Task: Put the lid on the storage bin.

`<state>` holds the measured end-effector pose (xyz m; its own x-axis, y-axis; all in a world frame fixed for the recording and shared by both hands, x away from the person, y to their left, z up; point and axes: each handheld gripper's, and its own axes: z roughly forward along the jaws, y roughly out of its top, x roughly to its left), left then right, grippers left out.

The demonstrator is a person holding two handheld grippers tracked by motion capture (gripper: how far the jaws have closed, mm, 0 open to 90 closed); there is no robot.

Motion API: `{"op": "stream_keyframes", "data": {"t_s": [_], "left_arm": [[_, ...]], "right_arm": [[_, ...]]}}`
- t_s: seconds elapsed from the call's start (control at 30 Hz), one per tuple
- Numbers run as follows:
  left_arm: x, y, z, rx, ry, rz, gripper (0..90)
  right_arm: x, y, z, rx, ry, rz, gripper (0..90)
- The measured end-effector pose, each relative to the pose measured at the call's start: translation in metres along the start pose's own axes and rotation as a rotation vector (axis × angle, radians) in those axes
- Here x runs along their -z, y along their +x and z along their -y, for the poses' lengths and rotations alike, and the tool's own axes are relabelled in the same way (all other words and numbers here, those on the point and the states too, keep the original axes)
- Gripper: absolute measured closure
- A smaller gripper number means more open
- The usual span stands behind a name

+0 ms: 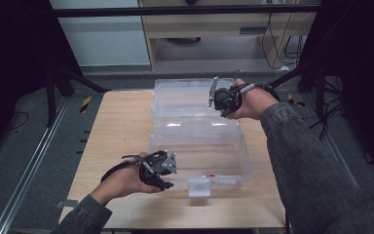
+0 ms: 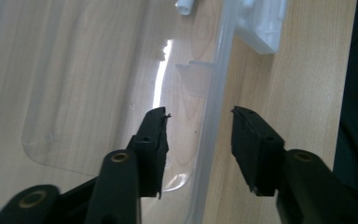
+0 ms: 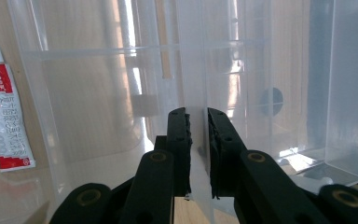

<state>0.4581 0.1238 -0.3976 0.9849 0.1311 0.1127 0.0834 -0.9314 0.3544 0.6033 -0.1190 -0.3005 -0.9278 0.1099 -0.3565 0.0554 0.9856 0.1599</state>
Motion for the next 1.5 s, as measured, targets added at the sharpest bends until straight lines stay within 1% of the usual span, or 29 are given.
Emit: {"op": "stream_keyframes", "data": {"t_s": [0.03,0.07,0.1,0.13,0.17,0.2,0.23,0.27,0.3,0.33,0.47,0.53,0.57,0.6,0.63,0.67,0.7,0.73,0.77,0.87,0.93,1.0,1.03,1.23,1.27,1.3,1.33,1.4,1.5], "left_arm": [[-0.002,0.000,0.000,-0.004,0.035,0.004,61.3],[-0.002,0.000,0.000,-0.004,0.035,0.004,63.2],[-0.004,0.000,0.000,-0.003,0.043,0.010,63.2],[-0.006,0.000,0.000,-0.004,0.051,0.012,65.8],[-0.009,0.000,0.000,-0.006,0.053,0.012,71.1],[-0.009,0.000,0.000,-0.006,0.053,0.012,74.1],[-0.010,0.000,0.001,-0.001,0.040,0.018,74.1],[-0.010,0.001,0.001,0.009,0.025,0.023,78.1],[-0.010,0.001,0.001,0.019,0.013,0.016,81.2],[-0.010,0.002,0.002,0.035,0.002,0.027,81.3],[-0.010,0.004,0.003,0.039,-0.008,0.041,81.6],[-0.010,0.005,0.002,0.040,-0.006,0.032,81.8],[-0.011,0.006,0.001,0.042,-0.003,0.012,81.7],[-0.011,0.006,0.001,0.042,-0.003,0.012,81.6],[-0.012,0.008,0.000,0.050,-0.003,0.001,81.5],[-0.012,0.010,0.000,0.043,-0.001,-0.005,81.5],[-0.013,0.012,-0.001,0.053,0.000,-0.001,81.5],[-0.013,0.014,-0.001,0.042,0.003,0.005,81.6],[-0.013,0.015,-0.001,0.042,0.002,0.010,81.8],[-0.012,0.014,-0.001,0.051,-0.005,0.000,81.7],[-0.012,0.014,-0.001,0.053,-0.003,-0.007,81.7],[-0.013,0.013,-0.001,0.071,-0.002,-0.013,81.3],[-0.013,0.013,-0.001,0.072,-0.001,-0.015,81.1],[-0.013,0.014,-0.001,0.069,0.000,-0.015,80.9],[-0.013,0.014,-0.001,0.069,0.001,-0.015,80.9],[-0.014,0.010,-0.001,0.133,-0.003,-0.009,80.8],[-0.014,0.009,-0.001,0.149,-0.004,-0.009,80.8],[-0.014,0.011,-0.001,0.131,-0.002,-0.009,80.7],[-0.014,0.010,-0.001,0.137,-0.002,-0.009,80.5]], "right_arm": [[0.000,0.000,0.001,-0.005,-0.002,0.000,80.7],[0.000,0.000,0.001,-0.005,-0.002,0.000,80.7],[0.000,0.000,0.001,-0.006,-0.003,-0.001,80.7],[0.000,0.000,0.001,-0.005,-0.001,-0.001,80.7],[0.001,0.001,0.000,-0.002,0.002,0.003,80.9],[0.001,0.001,0.000,-0.002,0.002,0.003,80.9],[0.000,0.001,0.000,0.000,-0.001,0.004,81.0],[0.000,0.001,0.000,0.003,-0.002,0.006,81.1],[0.000,0.001,-0.001,0.006,0.002,0.006,81.2],[0.000,0.001,-0.001,0.010,0.002,0.005,81.3],[0.000,0.001,-0.001,0.011,0.003,0.003,81.7],[-0.001,0.000,-0.002,0.016,0.002,0.011,82.0],[-0.001,0.000,-0.002,0.016,0.007,0.017,82.1],[-0.001,0.000,-0.002,0.016,0.007,0.017,82.1],[-0.002,-0.004,-0.002,0.010,0.010,0.024,82.1],[-0.002,-0.004,-0.002,0.010,0.010,0.024,82.1],[-0.002,-0.005,-0.002,0.002,0.008,0.025,82.1],[-0.002,-0.007,-0.001,-0.007,0.001,0.017,82.3],[-0.002,-0.008,-0.001,-0.009,-0.009,0.008,82.8],[-0.001,-0.008,-0.001,-0.008,-0.012,0.004,83.9],[0.002,-0.007,-0.001,-0.007,-0.018,-0.008,85.2],[0.005,-0.004,-0.002,-0.005,-0.026,-0.017,86.6],[0.008,-0.001,-0.003,-0.005,-0.034,-0.022,86.9],[0.019,0.012,-0.006,0.030,-0.024,-0.013,87.5],[0.019,0.012,-0.006,0.030,-0.024,-0.013,87.5],[0.021,0.017,-0.006,0.041,-0.027,-0.009,87.6],[0.023,0.021,-0.006,0.047,-0.030,-0.004,87.6],[0.026,0.028,-0.005,0.052,-0.035,0.005,87.6],[0.029,0.035,-0.005,0.063,-0.041,0.014,87.5]]}}
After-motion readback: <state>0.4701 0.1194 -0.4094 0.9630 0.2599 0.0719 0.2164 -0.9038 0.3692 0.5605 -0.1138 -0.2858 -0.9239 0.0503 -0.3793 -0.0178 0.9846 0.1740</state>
